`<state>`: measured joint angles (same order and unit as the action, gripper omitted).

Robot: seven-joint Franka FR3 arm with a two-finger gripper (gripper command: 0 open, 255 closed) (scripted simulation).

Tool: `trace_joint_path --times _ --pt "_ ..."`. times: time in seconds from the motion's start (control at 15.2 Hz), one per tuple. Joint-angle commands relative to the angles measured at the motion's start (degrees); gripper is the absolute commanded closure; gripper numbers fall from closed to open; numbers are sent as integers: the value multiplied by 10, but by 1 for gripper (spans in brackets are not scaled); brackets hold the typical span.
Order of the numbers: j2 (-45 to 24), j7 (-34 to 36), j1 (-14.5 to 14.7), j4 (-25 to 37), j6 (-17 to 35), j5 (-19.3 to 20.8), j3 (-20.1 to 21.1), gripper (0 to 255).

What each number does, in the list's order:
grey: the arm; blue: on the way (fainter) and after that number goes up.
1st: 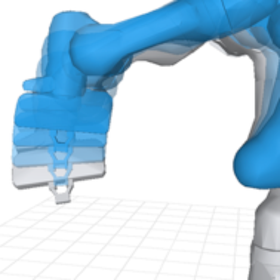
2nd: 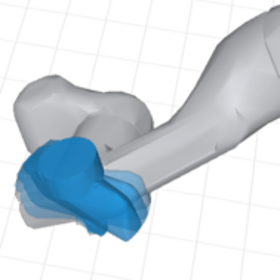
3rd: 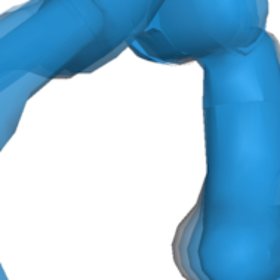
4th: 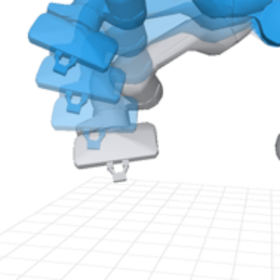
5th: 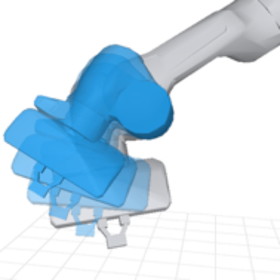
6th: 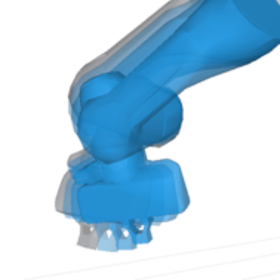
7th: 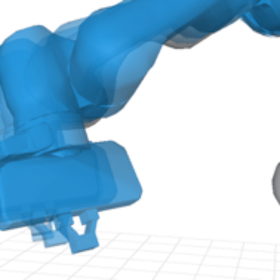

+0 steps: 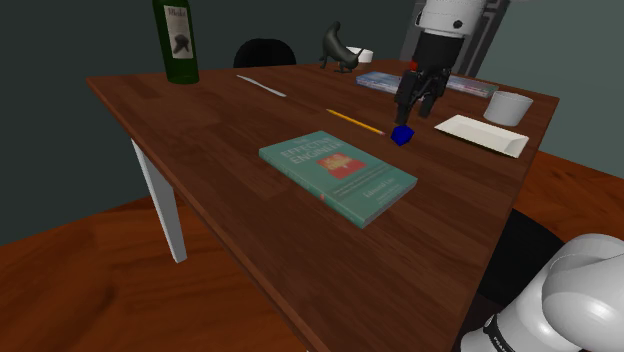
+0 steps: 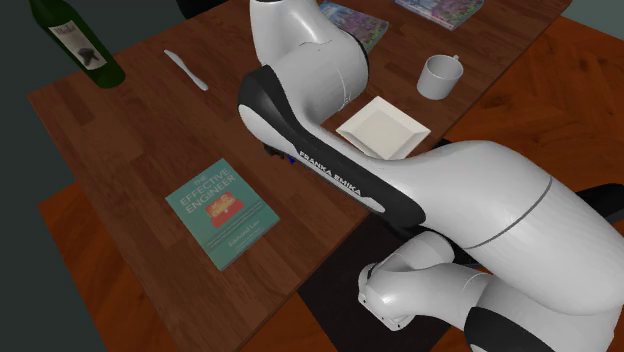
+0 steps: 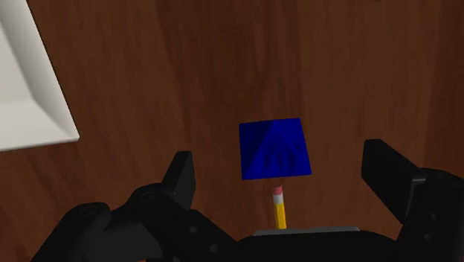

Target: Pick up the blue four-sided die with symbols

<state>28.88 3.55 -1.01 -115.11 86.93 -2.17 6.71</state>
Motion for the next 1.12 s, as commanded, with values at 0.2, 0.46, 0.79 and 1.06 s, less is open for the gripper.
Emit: trace_joint_path --times 0.2,0.46,0.79,1.06 --pt "-5 3 0 -21 27 -1 2 0" --pt "1 3 1 -54 54 -2 3 0" --pt "2 4 1 -54 53 -2 4 255" --pt "2 4 1 -54 53 -2 4 255"
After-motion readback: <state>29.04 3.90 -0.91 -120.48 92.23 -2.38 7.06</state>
